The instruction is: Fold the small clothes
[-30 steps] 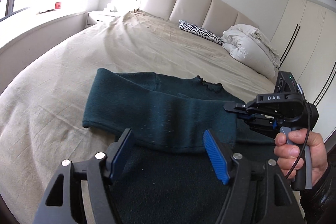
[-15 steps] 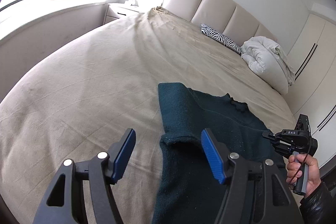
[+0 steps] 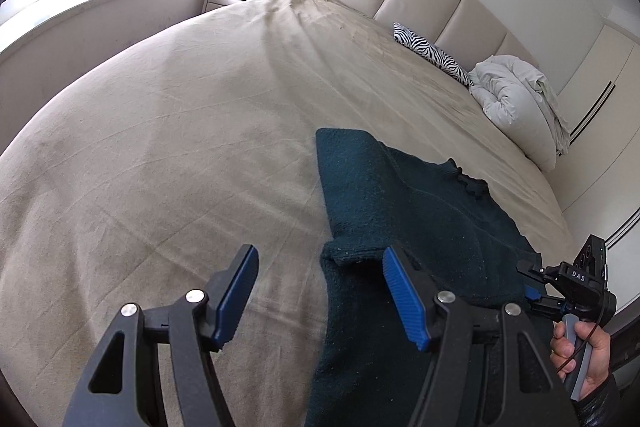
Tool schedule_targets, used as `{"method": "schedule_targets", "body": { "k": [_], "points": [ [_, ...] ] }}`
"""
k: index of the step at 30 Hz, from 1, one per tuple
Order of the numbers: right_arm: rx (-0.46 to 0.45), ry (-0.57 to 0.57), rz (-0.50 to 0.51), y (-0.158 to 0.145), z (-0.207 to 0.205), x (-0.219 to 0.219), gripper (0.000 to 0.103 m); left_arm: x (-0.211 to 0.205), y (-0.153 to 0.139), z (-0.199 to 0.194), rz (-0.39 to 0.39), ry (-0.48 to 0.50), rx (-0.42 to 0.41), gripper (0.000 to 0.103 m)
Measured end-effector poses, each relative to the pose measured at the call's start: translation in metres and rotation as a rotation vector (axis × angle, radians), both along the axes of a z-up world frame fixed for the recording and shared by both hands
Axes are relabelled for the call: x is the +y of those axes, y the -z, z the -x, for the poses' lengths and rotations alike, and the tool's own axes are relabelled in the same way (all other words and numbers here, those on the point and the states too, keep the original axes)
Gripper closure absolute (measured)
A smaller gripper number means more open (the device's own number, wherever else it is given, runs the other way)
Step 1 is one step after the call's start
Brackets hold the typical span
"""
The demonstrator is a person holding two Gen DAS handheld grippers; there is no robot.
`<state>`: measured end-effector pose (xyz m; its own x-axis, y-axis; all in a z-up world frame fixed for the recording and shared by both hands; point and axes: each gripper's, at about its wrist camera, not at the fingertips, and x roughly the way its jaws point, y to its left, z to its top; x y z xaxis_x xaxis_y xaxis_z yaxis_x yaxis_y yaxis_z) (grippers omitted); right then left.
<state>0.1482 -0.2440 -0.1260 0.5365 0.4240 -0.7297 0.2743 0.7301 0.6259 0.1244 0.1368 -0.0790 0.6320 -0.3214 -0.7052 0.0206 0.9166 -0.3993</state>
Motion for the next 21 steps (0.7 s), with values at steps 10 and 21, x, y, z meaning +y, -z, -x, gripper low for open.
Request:
{"method": "schedule_targets", "body": {
  "k": [10,21],
  "points": [
    [0.005,-0.01,0.142,-0.013,-0.001,-0.002,0.095,0.006,-0.002,-0.025,0.014,0.008,0.036,0.036],
    [0.032,0.001,0.146,-0.007,-0.001,-0.02,0.095,-0.023,0.008,-0.099,-0.027,0.119,0.132,0.04]
  ]
}}
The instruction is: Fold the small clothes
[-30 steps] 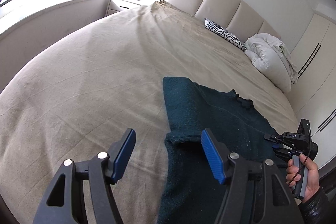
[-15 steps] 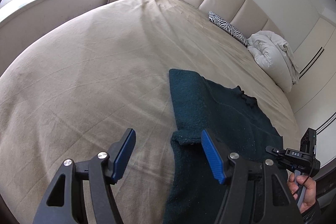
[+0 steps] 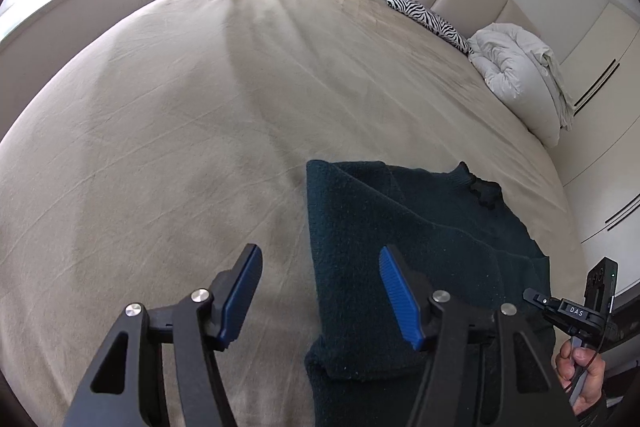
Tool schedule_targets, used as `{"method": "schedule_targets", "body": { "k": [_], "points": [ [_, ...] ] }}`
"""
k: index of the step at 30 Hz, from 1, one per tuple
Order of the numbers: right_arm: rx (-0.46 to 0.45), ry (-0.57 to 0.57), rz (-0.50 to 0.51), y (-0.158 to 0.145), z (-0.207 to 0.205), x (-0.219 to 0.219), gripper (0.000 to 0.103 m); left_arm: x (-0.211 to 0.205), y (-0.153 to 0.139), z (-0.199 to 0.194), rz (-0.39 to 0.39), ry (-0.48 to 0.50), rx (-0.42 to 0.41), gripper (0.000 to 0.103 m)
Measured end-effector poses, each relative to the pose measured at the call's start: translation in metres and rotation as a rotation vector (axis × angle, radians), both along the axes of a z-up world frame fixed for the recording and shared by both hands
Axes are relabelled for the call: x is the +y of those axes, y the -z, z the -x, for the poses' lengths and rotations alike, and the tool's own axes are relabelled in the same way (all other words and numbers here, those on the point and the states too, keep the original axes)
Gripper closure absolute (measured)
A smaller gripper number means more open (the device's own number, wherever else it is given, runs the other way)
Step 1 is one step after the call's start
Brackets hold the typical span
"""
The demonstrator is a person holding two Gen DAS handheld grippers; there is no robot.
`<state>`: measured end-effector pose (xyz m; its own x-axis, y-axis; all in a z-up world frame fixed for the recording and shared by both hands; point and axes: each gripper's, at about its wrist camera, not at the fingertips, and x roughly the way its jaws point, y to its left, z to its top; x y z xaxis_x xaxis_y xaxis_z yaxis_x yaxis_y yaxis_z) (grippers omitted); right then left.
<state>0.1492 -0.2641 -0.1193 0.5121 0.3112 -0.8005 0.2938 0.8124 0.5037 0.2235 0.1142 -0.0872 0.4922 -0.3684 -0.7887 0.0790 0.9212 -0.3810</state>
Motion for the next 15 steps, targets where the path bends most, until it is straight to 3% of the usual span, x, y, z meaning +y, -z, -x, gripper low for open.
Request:
{"method": "schedule_targets", "body": {
  "k": [7,11,15],
  "points": [
    [-0.022,-0.042,-0.001,0.002,-0.002,0.001,0.094,-0.007,0.017,-0.048,0.002,0.039,0.083,0.046],
    [-0.025,-0.047,-0.013,0.006,-0.002,-0.001,0.094,-0.006,0.028,-0.065,0.003,0.055,0.114,0.069],
    [-0.035,-0.047,-0.016,0.009,-0.001,-0.003,0.094,-0.002,0.031,-0.072,0.024,0.052,0.118,0.083]
  ]
}}
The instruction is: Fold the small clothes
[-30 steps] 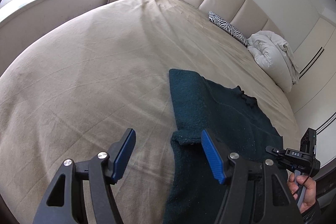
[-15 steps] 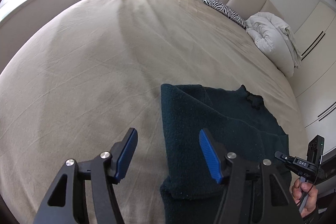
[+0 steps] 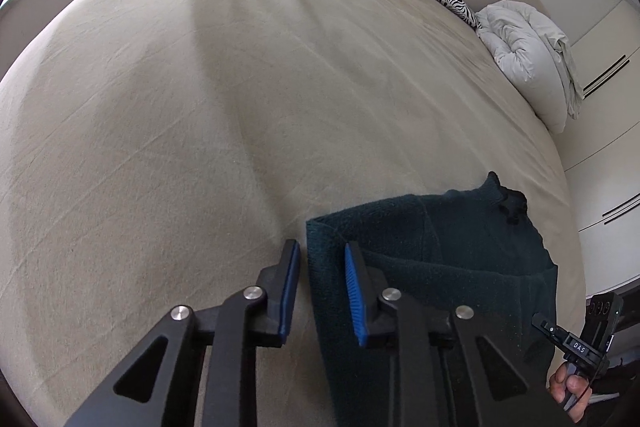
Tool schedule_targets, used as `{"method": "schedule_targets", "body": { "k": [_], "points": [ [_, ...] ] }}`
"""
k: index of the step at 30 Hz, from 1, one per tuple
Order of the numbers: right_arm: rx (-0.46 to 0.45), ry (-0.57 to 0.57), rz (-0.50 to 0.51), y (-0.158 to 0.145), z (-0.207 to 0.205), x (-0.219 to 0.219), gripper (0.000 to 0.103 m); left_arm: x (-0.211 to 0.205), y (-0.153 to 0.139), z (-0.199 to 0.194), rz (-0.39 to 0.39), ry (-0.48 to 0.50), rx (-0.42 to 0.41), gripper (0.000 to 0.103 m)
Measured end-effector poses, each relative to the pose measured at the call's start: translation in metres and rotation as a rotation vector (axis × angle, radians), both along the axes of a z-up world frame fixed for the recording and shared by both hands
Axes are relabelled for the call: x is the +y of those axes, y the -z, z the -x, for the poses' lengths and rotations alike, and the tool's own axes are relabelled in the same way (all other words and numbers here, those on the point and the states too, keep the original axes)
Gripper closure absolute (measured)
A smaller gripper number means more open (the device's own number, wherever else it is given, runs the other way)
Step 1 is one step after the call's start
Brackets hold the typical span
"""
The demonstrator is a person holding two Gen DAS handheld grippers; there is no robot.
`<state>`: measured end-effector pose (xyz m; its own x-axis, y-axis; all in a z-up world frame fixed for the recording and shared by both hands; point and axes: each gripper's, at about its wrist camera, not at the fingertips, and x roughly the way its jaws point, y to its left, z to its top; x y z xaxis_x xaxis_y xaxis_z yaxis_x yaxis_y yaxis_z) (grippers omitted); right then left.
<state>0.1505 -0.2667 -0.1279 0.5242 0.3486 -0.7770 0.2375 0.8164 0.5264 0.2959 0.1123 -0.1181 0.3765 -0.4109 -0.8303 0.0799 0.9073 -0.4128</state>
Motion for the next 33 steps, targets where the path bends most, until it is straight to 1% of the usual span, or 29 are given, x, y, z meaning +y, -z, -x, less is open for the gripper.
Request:
{"method": "schedule_targets", "body": {
  "k": [2,5,10,12,14,17,19,20,22,25,28,29,30,31,32,33],
  "points": [
    [-0.007,0.003,0.011,-0.001,0.001,0.0,0.095,0.002,0.002,0.0,0.008,-0.009,-0.005,0.091],
    [-0.013,0.006,0.041,-0.003,0.004,0.002,0.095,0.003,0.002,0.004,0.005,-0.012,-0.036,0.095],
    [-0.018,0.034,0.059,-0.006,0.006,0.001,0.096,0.007,-0.002,0.009,0.002,-0.053,-0.071,0.096],
    [-0.02,0.041,0.063,-0.008,0.006,0.0,0.096,0.009,0.0,0.008,-0.007,-0.077,-0.069,0.096],
    [-0.011,0.045,0.06,-0.002,0.004,-0.001,0.096,0.006,0.004,0.007,-0.024,-0.093,-0.061,0.095],
    [-0.01,0.071,0.023,0.001,0.006,-0.007,0.096,-0.005,0.001,0.01,-0.103,-0.071,-0.097,0.095],
    [-0.011,0.065,0.044,-0.004,0.008,-0.005,0.096,-0.004,0.0,0.011,-0.102,-0.066,-0.1,0.095],
    [-0.011,0.066,0.044,-0.006,0.009,-0.005,0.096,-0.002,0.0,0.011,-0.094,-0.068,-0.098,0.095],
    [-0.016,0.068,0.039,-0.009,0.011,-0.006,0.096,-0.003,0.0,0.01,-0.102,-0.054,-0.101,0.095],
    [0.006,0.065,0.023,0.0,0.007,-0.008,0.096,-0.004,0.0,0.011,-0.112,-0.046,-0.106,0.094],
    [-0.009,0.061,0.037,-0.002,0.007,-0.006,0.096,-0.005,-0.001,0.012,-0.129,-0.039,-0.115,0.091],
    [-0.013,0.055,0.035,0.001,0.006,-0.006,0.096,-0.005,-0.002,0.013,-0.13,-0.041,-0.116,0.088],
    [-0.012,0.053,0.008,0.007,0.006,-0.01,0.096,-0.006,-0.006,0.016,-0.138,-0.045,-0.122,0.086],
    [-0.017,0.061,-0.031,0.009,0.008,-0.015,0.096,-0.006,-0.01,0.02,-0.156,-0.046,-0.133,0.08],
    [-0.017,0.071,-0.059,0.008,0.009,-0.017,0.094,-0.005,-0.015,0.024,-0.174,-0.049,-0.149,0.075],
    [-0.011,0.08,-0.07,0.006,0.011,-0.018,0.094,0.0,-0.02,0.029,-0.181,-0.063,-0.166,0.073]
  ]
}}
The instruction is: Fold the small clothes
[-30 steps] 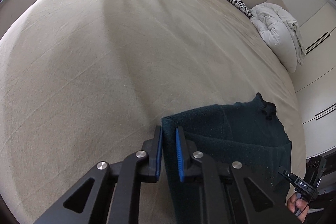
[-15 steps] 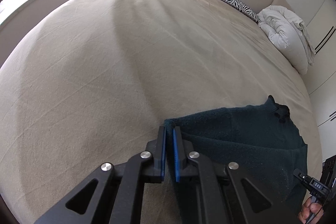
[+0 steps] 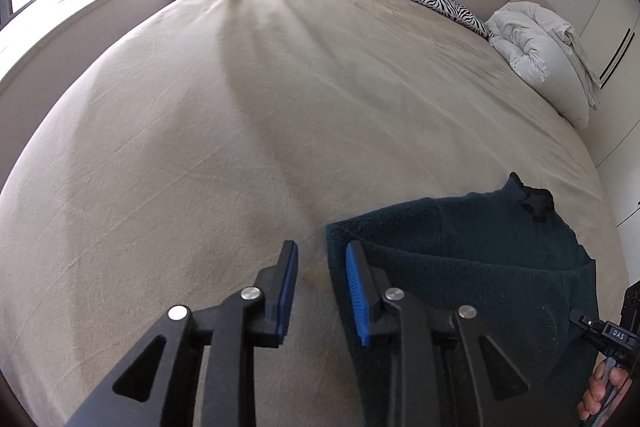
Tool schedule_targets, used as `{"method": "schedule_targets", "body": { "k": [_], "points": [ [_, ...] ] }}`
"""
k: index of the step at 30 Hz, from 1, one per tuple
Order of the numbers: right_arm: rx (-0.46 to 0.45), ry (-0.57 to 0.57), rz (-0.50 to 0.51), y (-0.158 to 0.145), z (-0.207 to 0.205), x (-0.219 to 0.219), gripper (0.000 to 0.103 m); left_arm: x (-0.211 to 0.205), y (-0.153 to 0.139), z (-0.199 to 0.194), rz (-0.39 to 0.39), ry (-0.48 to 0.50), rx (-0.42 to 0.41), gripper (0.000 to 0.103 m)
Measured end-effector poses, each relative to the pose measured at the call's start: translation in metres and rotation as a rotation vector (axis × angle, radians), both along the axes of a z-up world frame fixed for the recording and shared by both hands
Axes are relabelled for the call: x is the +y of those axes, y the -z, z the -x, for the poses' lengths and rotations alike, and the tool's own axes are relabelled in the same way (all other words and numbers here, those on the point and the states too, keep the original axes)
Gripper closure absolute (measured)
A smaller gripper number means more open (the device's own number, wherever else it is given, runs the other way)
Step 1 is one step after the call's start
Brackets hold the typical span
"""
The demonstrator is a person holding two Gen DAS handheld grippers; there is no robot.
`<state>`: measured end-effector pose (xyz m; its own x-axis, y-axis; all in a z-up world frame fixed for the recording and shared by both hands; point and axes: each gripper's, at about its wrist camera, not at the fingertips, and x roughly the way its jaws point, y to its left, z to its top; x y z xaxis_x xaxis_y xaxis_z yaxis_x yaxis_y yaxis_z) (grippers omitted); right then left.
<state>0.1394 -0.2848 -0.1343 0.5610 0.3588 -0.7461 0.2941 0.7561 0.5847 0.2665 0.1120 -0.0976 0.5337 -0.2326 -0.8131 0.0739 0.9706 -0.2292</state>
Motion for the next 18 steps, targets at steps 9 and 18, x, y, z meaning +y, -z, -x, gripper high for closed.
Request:
{"method": "schedule_targets", "body": {
  "k": [9,18],
  "points": [
    [0.035,0.006,-0.005,-0.003,0.011,0.011,0.092,-0.012,-0.011,0.062,-0.042,0.1,-0.029,0.066],
    [0.045,0.001,0.066,-0.022,0.014,0.02,0.096,-0.029,0.014,0.07,-0.207,0.16,-0.019,0.068]
  ]
}}
